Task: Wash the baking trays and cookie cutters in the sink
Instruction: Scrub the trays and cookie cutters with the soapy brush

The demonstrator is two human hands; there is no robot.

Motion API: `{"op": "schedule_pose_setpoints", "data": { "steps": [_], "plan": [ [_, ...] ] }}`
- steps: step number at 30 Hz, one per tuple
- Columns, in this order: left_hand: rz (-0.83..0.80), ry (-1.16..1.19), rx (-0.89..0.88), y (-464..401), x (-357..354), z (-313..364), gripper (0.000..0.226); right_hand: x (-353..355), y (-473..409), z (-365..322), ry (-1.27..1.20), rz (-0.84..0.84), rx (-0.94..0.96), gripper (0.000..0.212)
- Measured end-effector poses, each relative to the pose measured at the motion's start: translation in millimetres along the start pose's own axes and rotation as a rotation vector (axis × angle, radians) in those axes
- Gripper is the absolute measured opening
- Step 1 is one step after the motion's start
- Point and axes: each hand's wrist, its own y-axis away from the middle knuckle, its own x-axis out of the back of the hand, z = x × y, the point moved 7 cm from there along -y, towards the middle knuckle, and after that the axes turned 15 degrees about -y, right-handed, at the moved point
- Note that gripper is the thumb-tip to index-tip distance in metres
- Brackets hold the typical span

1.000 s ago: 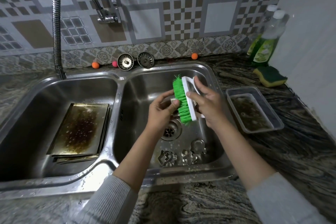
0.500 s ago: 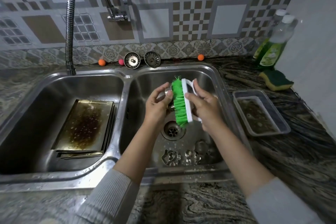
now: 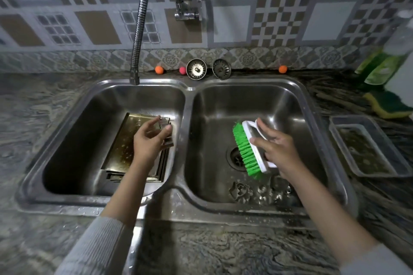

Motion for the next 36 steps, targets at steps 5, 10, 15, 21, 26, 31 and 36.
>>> {"op": "schedule_pose_setpoints", "data": {
  "steps": [5, 10, 15, 21, 26, 31, 36],
  "plan": [
    [-0.228, -0.572, 0.032, -23, 22, -57, 0.040, -25, 9, 24, 0.022, 0.020, -0.047, 0.057],
    [-0.501, -1.112, -0.149, -29, 2, -90, 0.043, -36, 16, 39, 0.027, 0.037, -0.072, 0.059],
    [-0.747, -1.346, -0.186, -30, -9, -116, 0.044, -36, 19, 42, 0.045, 0.069, -0.055, 0.061],
    [-0.758, -1.258, -0.160, -41, -5, -115, 0.073, -31, 20, 41, 0.047, 0.090, -0.047, 0.062],
    [-0.319, -0.881, -0.274, -41, -14, -32, 0.038, -15, 17, 26, 0.078, 0.098, -0.016, 0.061],
    [-0.258, -0.697, -0.304, -4, -91, 8, 0.027, 23, 12, 7, 0.140, 0.128, 0.047, 0.060],
    [-0.756, -1.109, -0.302, 55, -198, -45, 0.058, 61, 4, 9, 0.193, 0.115, 0.036, 0.061]
  ]
}}
